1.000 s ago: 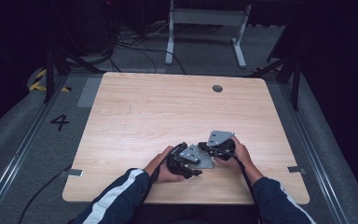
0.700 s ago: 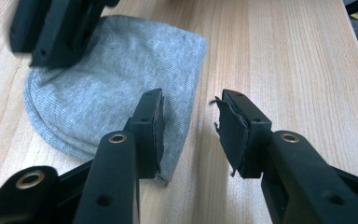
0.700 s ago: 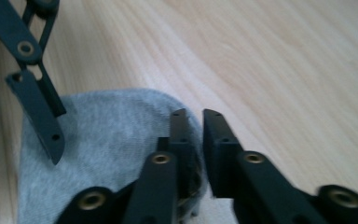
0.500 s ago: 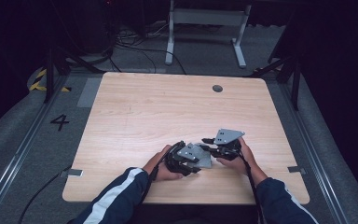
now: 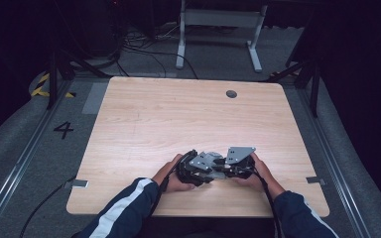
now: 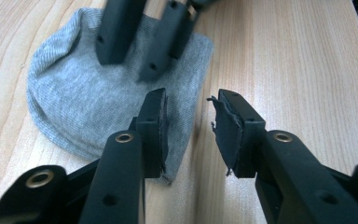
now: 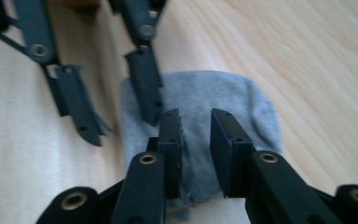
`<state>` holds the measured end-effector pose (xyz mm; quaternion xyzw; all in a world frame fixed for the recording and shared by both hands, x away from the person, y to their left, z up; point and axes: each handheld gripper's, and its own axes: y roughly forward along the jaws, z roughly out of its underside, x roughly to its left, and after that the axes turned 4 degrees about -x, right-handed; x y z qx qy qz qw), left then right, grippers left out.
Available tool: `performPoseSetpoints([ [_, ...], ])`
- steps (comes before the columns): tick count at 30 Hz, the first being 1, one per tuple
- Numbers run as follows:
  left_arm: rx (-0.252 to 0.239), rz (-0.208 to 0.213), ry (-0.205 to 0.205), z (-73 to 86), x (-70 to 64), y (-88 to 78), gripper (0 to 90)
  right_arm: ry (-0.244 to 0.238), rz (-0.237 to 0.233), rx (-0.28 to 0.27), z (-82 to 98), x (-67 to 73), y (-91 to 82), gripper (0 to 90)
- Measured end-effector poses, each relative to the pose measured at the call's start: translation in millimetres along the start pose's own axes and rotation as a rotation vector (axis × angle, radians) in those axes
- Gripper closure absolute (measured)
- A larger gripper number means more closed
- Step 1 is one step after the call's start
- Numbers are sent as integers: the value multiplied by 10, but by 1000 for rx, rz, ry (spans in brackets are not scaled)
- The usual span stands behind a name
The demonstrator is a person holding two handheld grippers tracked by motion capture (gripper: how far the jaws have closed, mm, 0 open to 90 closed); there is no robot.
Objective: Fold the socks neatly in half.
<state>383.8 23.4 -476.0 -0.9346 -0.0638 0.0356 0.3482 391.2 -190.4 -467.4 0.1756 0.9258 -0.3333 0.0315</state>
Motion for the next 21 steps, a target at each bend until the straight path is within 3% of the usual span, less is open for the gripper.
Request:
performPoseSetpoints([
  [5,-1,3,-6,1,4,1,646,29,38,-4,28,-70,-64,705],
  [9,-8,5,-12,5,3,4,646,61,138,19,19,-155,-162,707],
  [10,-8,6,-12,5,3,4,646,61,138,19,19,-155,-162,707],
  [11,-7,4,-12,5,1,4,646,107,156,-2,25,-200,-227,715],
  [14,-2,4,-10,2,2,1,646,91,150,-15,5,-186,-282,733],
  [17,-9,6,-14,6,3,4,646,51,106,-26,-40,-79,-299,738],
  [21,-1,-1,-3,-1,-2,2,637,-17,75,9,-42,65,-213,746],
])
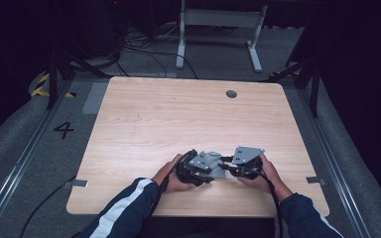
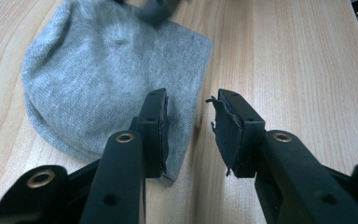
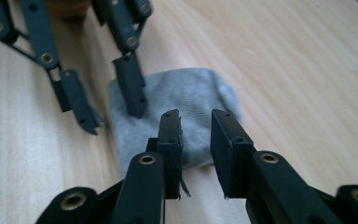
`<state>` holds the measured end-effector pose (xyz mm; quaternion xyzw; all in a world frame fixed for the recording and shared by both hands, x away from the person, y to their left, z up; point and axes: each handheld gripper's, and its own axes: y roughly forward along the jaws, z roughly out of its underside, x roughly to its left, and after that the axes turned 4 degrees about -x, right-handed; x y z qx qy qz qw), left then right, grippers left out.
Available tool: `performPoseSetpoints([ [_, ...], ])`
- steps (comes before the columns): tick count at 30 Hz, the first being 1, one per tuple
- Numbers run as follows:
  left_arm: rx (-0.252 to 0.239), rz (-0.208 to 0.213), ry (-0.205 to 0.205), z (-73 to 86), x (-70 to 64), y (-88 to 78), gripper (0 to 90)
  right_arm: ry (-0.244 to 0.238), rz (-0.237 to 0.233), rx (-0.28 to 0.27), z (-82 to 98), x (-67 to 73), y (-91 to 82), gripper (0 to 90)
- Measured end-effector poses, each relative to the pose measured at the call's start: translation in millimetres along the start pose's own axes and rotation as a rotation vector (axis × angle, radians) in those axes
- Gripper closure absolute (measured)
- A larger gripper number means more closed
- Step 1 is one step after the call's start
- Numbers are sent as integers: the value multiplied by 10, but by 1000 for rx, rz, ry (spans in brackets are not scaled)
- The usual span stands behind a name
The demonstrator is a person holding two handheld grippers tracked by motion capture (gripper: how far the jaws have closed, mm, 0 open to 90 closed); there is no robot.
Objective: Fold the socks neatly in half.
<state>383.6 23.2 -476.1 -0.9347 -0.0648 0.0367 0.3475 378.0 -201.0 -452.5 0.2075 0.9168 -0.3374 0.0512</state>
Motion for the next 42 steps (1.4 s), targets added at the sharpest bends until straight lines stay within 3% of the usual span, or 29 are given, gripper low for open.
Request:
performPoseSetpoints([
  [3,7,2,2,-9,-13,-4,590,12,-15,25,82,-10,113,754],
  [7,25,-7,16,-71,-6,-78,525,39,-33,20,109,-56,113,751],
  [11,-55,-63,-26,-118,112,-254,523,53,-44,15,125,-75,117,749],
  [13,-70,-83,-41,-115,160,-266,542,54,-42,14,125,-75,123,743],
  [18,29,-117,-24,-66,209,-37,587,44,-35,15,113,-79,136,726],
  [24,7,-93,-45,-3,256,-48,588,46,-15,16,117,-90,136,661],
  [36,-26,-74,-61,51,294,-51,591,114,-44,10,161,-158,140,647],
  [39,-11,-86,-53,23,275,-49,589,113,-38,12,158,-161,138,633],
  [42,30,-127,-31,-38,235,-56,548,98,-19,19,134,-144,128,596],
])
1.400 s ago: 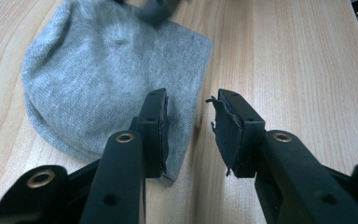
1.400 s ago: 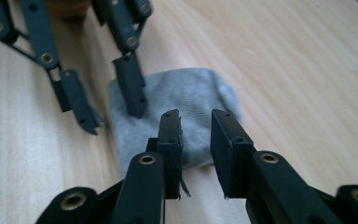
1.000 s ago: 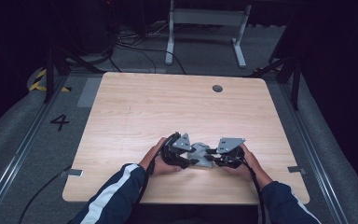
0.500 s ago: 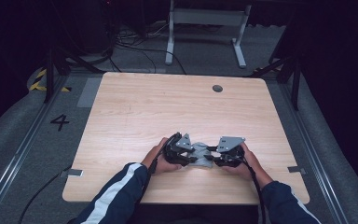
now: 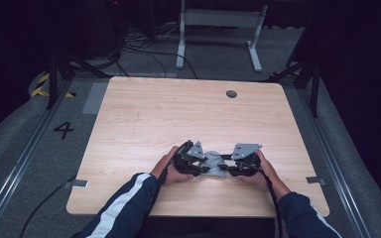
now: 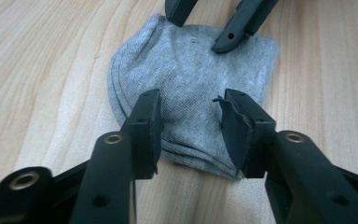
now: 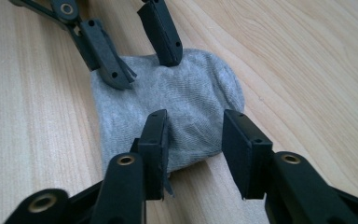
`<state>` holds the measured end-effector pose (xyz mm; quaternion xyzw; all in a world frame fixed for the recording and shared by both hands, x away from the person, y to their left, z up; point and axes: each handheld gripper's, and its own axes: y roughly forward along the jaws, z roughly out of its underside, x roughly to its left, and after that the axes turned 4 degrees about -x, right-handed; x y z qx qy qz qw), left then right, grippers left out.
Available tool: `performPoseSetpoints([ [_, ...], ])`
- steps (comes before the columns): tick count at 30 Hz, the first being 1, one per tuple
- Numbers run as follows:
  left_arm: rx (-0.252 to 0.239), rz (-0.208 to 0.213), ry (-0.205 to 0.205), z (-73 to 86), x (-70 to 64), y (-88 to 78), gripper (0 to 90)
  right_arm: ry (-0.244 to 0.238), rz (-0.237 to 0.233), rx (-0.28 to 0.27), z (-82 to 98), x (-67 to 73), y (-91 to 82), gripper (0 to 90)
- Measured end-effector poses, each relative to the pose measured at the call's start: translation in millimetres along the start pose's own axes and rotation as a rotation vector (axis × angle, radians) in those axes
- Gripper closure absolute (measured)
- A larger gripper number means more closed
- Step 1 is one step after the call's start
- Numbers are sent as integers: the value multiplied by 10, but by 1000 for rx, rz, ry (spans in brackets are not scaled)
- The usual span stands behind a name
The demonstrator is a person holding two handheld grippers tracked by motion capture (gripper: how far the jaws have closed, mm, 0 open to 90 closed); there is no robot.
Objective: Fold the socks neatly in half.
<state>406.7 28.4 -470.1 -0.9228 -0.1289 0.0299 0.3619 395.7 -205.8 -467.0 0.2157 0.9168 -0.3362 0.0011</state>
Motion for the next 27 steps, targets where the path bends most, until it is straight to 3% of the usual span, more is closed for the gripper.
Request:
performPoseSetpoints([
  [4,10,-25,10,-38,-28,-44,471,5,15,5,-48,-3,-52,543],
  [14,43,-58,44,-60,-104,-184,417,-12,55,-12,-99,13,-227,522],
  [18,52,-93,18,11,-87,-311,390,-4,63,-11,-76,13,-286,519],
  [27,73,-123,-1,176,-77,-512,374,16,93,-14,27,4,-468,504],
])
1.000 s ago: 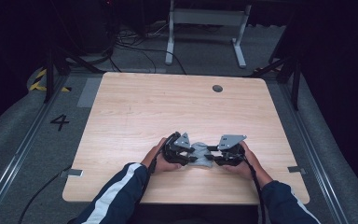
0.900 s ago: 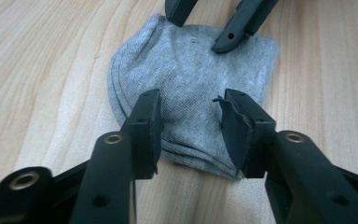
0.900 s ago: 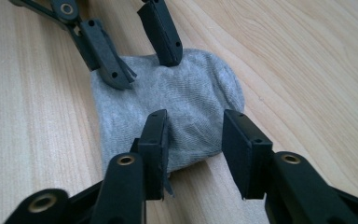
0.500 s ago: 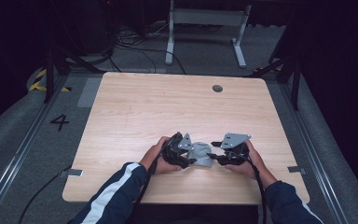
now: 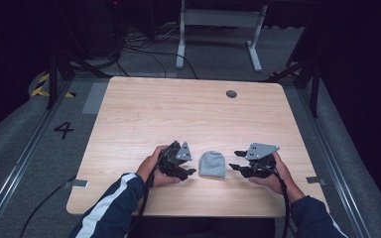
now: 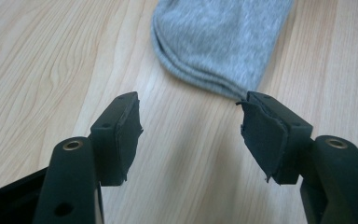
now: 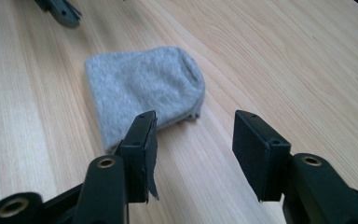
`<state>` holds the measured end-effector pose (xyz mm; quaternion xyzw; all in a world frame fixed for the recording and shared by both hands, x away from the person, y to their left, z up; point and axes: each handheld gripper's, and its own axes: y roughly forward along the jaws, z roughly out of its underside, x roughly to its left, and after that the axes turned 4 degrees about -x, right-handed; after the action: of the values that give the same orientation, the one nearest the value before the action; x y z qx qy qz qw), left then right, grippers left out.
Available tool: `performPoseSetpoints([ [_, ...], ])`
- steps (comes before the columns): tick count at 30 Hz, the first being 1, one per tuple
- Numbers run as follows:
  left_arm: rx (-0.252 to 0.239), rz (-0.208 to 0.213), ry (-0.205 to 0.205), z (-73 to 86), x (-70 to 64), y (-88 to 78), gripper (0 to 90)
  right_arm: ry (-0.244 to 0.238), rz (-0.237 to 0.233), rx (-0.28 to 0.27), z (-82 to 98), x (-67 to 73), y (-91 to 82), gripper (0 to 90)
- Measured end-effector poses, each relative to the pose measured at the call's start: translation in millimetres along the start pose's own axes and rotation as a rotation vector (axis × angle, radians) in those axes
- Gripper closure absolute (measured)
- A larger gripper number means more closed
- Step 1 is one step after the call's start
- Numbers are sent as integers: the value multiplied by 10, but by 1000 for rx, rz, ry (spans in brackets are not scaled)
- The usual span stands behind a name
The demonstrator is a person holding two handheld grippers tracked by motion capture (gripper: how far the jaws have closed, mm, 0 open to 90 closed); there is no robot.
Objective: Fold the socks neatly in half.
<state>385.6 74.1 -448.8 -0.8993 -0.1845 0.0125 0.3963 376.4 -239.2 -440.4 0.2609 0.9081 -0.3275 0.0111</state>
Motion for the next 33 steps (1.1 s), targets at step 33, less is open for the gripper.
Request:
performPoseSetpoints([
  [33,8,-129,-190,1030,46,-803,343,123,167,92,810,-97,-699,441],
])
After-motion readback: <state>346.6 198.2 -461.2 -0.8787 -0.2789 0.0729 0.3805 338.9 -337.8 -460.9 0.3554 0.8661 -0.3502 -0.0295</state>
